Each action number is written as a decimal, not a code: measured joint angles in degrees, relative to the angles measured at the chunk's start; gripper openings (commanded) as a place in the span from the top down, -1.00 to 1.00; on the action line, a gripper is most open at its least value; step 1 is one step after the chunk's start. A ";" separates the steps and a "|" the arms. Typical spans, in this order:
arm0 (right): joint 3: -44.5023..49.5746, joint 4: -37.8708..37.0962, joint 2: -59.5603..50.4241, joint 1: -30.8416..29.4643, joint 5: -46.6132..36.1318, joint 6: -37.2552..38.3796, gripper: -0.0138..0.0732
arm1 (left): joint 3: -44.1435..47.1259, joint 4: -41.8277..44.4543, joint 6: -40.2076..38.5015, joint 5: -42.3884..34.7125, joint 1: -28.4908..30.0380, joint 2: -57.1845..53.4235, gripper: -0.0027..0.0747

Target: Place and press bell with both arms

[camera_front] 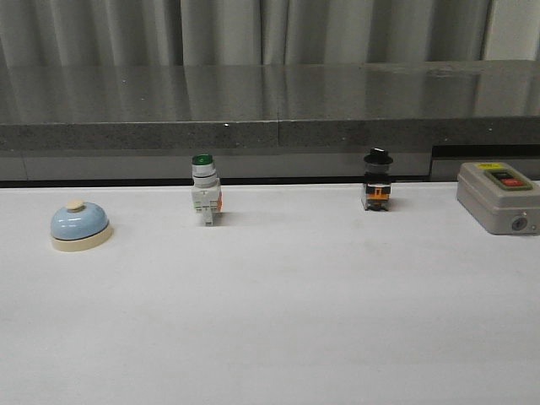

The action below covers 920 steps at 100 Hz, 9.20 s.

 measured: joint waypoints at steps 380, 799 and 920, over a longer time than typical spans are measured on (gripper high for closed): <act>0.00 0.00 0.00 0.00 -0.13 0.00 0.83 | -73.28 -3.65 1.51 27.29 -6.94 114.44 0.22; 0.00 0.00 0.00 0.00 -0.17 0.00 0.83 | -31.99 -6.46 1.44 21.86 -5.81 32.27 0.99; 0.00 0.00 0.00 0.00 -0.26 0.00 0.83 | -17.86 2.15 1.44 7.36 -3.40 18.62 0.99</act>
